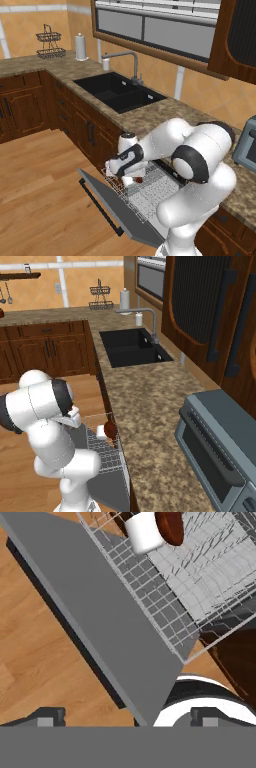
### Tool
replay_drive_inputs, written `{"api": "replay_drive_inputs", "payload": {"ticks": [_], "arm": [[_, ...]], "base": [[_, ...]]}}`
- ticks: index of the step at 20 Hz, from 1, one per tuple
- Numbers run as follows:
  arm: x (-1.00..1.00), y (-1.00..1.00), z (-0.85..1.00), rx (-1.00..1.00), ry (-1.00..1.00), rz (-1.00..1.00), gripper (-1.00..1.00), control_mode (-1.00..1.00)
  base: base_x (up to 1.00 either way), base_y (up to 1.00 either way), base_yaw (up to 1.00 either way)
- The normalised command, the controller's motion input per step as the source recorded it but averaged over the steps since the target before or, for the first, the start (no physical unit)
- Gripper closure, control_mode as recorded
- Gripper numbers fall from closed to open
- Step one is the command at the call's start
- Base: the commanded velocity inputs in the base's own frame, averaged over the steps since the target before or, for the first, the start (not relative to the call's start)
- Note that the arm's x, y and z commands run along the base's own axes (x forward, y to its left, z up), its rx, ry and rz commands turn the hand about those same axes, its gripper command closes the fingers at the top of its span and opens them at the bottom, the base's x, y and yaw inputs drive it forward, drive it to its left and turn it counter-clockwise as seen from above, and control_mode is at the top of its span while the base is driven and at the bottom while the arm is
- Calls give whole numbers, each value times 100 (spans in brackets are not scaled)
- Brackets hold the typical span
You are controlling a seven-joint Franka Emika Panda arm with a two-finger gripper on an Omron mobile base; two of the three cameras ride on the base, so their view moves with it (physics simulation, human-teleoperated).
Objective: Pick up the cup and bowl from the counter, place them in the dishwasher, and close the dishwasher door.
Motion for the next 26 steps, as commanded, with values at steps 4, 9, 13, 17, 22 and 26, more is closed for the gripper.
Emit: {"api": "replay_drive_inputs", "payload": {"ticks": [4,9,13,17,22,26], "arm": [[-33,78,31,-18,3,3,-100,-100],[-30,67,6,-21,0,2,-100,-100],[-2,57,0,-26,3,0,-100,-100],[0,56,-16,-30,8,0,-100,-100],[5,22,-54,-15,0,3,-100,-100],[2,25,-49,-5,-6,4,-100,-100]], "base": [[0,0,0],[0,0,0],[0,0,0],[0,0,0],[0,0,0],[0,0,0]]}}
